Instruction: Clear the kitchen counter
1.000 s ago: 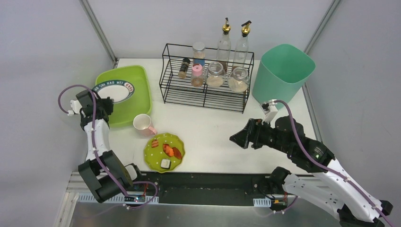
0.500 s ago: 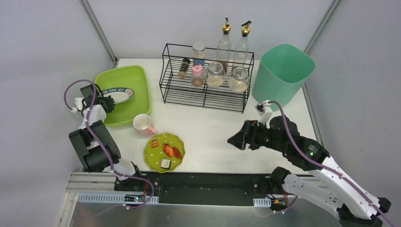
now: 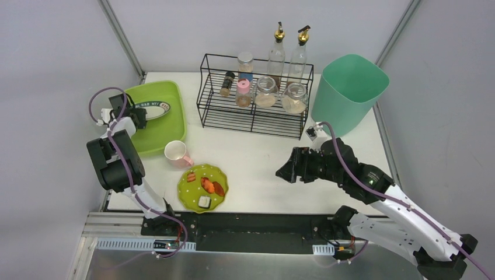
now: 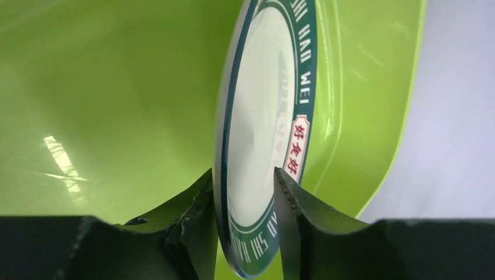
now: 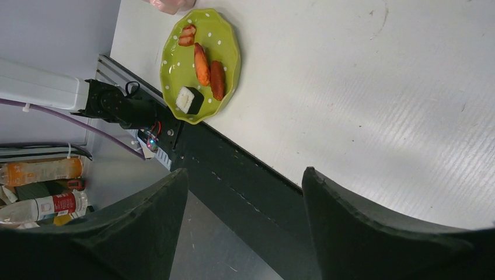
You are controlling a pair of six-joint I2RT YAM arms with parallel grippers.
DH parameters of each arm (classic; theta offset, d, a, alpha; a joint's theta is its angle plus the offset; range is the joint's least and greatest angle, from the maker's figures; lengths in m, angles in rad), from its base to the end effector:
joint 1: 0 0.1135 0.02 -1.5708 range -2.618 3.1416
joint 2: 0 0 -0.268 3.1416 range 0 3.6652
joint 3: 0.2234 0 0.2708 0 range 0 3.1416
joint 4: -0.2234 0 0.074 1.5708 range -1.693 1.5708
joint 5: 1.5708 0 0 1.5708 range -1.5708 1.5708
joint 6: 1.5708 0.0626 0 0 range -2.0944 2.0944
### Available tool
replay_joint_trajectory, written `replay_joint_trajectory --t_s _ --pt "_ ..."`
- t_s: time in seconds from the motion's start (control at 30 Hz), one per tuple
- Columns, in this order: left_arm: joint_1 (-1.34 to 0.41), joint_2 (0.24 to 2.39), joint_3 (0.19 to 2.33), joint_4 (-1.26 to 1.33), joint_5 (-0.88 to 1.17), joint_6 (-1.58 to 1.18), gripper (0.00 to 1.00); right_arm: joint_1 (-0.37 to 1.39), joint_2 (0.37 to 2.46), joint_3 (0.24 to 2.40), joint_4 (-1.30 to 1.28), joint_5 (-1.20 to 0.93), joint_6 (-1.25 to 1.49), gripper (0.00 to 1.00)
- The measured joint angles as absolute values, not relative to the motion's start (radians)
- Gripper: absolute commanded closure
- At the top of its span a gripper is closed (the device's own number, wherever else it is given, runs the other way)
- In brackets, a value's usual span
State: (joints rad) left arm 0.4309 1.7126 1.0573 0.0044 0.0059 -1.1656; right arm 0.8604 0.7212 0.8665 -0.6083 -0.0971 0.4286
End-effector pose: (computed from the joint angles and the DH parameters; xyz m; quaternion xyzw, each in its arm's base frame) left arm 0.3749 0.1719 0.1827 -0.6408 0.6264 -0.1619 0.4133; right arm 0.1214 0.1505 0.3272 -0.2069 0.8243 0.3486 0.3952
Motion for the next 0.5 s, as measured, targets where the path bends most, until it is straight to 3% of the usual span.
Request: replay_joint_trajectory --t_s 0.3,0.5 --pt "0.385 1.766 1.155 0.022 -0.014 -1.158 0.24 0.860 0.722 0.852 -0.594 -0.110 0.429 0.24" --pt "0.385 1.796 1.195 0.002 -0.013 -1.148 0.11 0.860 0.708 0.849 -0.592 -0.110 0.433 0.23"
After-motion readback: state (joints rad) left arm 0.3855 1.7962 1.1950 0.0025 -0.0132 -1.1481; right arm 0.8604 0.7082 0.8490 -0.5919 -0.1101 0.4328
